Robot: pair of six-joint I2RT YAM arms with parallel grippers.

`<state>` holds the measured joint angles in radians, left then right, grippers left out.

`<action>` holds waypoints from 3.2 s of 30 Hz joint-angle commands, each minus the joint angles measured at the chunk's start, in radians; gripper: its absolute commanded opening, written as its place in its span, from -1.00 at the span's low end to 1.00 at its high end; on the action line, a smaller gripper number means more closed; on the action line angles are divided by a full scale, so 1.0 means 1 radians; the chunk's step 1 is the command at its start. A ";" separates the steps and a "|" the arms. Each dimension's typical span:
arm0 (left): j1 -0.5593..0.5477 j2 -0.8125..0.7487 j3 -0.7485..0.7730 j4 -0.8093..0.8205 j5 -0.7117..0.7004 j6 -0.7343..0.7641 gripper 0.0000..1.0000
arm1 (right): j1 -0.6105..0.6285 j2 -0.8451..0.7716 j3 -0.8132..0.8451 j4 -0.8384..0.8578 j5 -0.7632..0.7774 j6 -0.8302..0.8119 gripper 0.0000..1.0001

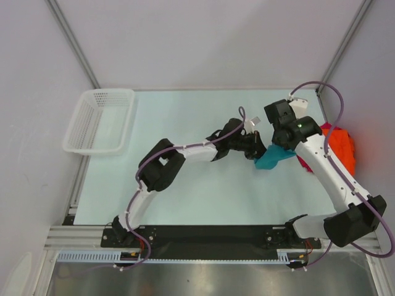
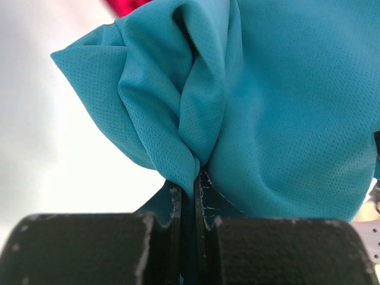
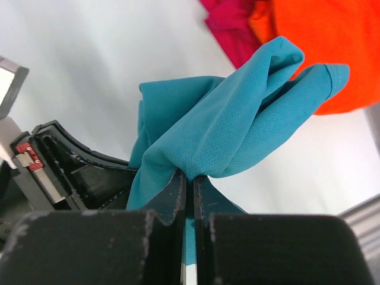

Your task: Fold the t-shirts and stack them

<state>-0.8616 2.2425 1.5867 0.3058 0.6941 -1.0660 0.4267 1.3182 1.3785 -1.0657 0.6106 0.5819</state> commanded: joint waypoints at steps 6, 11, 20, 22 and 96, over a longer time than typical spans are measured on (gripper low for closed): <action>-0.131 0.230 0.264 0.223 0.064 -0.221 -0.99 | -0.144 -0.076 0.093 -0.152 0.169 -0.100 -1.00; -0.142 0.285 0.343 0.213 0.042 -0.227 -1.00 | -0.298 -0.141 0.080 -0.148 0.101 -0.220 -1.00; -0.143 0.299 0.357 0.207 0.024 -0.227 -1.00 | -0.368 -0.163 0.079 -0.151 0.043 -0.269 -1.00; -0.142 0.290 0.354 0.202 0.022 -0.224 -1.00 | -0.379 -0.149 0.083 -0.142 0.017 -0.271 -1.00; -0.093 0.517 0.929 -0.127 -0.113 0.107 -1.00 | -0.753 0.217 0.237 0.199 0.109 -0.369 -1.00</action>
<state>-0.9909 2.7811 2.5004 0.1913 0.4755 -1.0275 -0.3069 1.5543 1.5494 -1.0409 0.5106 0.2459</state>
